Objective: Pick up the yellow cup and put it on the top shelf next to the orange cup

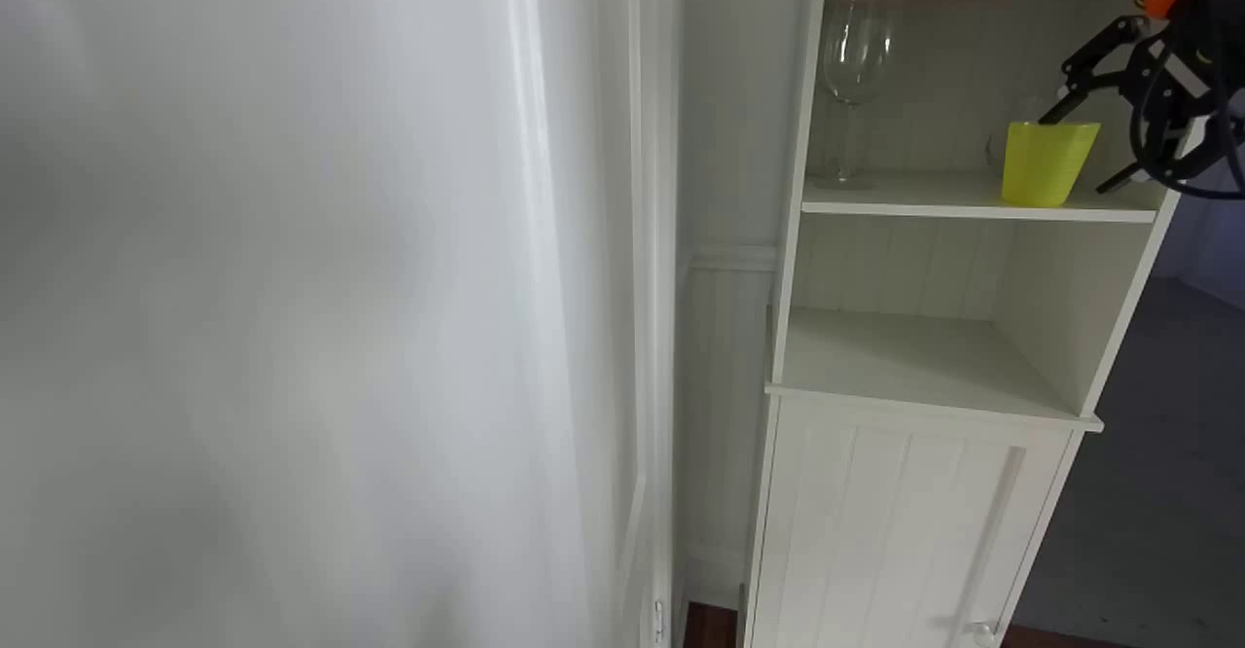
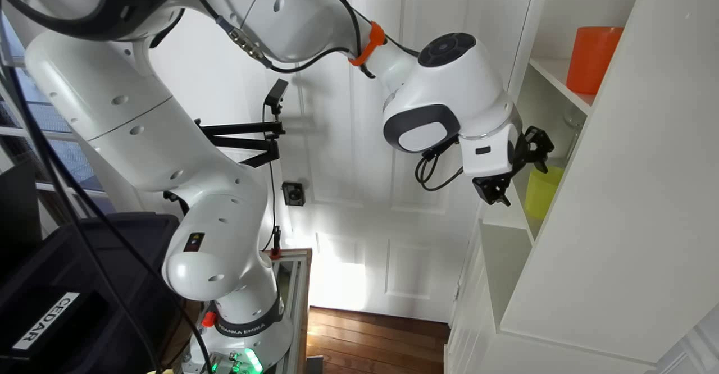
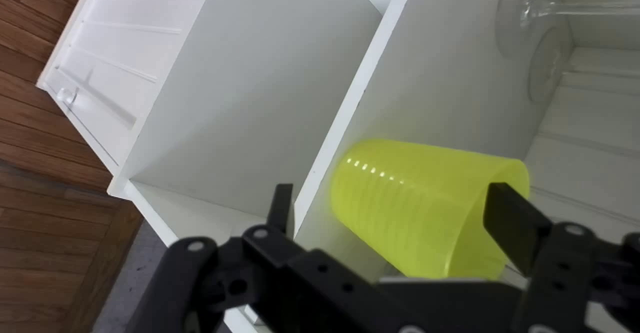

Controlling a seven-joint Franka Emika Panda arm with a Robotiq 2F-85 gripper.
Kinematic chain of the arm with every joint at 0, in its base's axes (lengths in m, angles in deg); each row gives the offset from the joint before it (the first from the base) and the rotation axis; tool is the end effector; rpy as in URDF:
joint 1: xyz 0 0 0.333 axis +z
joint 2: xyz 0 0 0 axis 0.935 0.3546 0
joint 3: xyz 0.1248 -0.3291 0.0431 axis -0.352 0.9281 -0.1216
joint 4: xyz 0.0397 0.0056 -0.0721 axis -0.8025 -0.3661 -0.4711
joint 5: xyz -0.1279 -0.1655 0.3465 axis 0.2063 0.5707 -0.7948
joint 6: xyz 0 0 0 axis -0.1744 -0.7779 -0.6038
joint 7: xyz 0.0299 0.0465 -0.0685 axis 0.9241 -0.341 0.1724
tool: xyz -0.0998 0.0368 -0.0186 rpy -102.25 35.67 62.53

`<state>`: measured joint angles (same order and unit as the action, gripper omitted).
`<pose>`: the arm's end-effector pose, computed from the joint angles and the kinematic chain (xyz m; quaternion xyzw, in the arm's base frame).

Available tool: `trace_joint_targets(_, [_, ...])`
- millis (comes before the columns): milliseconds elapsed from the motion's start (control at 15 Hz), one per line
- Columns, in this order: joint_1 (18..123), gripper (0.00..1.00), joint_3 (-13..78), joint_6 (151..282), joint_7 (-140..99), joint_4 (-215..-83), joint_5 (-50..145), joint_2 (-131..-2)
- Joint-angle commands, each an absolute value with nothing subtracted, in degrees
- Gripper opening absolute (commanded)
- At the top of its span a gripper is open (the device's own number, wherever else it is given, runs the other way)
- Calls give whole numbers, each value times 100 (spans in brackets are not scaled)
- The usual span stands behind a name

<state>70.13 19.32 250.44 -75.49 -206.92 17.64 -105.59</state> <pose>0.4342 0.0496 0.4826 -0.7479 0.5615 -0.2272 0.2716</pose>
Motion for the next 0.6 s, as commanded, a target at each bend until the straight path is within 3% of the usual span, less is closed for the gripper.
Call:
trace_joint_targets(0, [6878,66,1795,25192,-7967,-20587,1926,-10398])
trace_joint_targets(267, [6737,40,1737,25145,-8219,-20618,2063,-10429])
trace_joint_targets(533, [6436,41,1499,25080,-8355,-20654,2115,-10511])
